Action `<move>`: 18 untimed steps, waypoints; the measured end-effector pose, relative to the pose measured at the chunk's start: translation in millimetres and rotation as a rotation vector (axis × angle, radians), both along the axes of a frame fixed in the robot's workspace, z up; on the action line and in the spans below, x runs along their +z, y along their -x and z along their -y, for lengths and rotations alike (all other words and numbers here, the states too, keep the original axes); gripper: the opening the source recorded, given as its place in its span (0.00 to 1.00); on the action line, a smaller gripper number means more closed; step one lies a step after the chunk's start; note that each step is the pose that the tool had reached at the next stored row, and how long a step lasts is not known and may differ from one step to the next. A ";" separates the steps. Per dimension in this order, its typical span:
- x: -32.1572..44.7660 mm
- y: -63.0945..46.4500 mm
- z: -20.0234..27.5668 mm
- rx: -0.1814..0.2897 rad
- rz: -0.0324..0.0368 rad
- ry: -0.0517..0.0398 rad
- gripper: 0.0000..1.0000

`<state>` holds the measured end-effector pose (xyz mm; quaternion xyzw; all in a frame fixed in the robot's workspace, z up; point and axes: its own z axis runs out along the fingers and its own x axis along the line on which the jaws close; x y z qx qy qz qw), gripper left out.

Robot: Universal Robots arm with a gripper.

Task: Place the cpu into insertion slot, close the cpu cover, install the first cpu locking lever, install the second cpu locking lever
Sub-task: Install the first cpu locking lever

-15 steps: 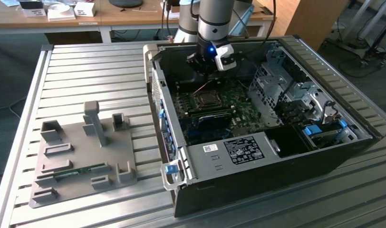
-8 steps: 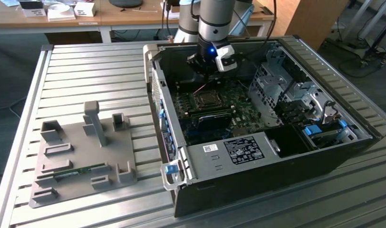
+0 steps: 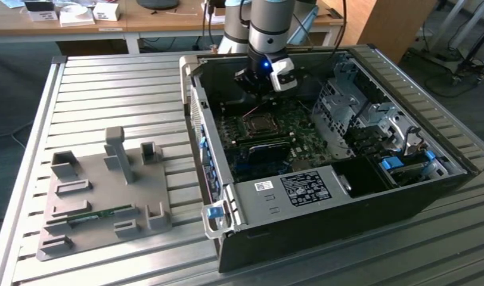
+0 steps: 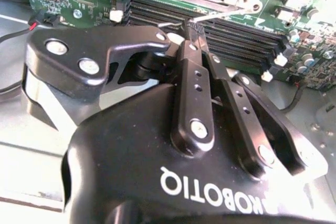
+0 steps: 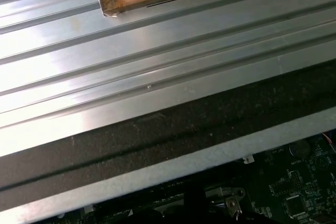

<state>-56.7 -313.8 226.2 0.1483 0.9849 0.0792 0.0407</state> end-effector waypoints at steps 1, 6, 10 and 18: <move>-1.1 0.0 0.0 0.000 0.0001 0.0001 0.11; -5.1 0.0 0.0 0.000 0.0002 0.0008 0.11; -6.5 0.0 0.0 0.000 0.0001 0.0021 0.11; -10.9 -1.5 0.0 0.000 0.0002 0.0046 0.11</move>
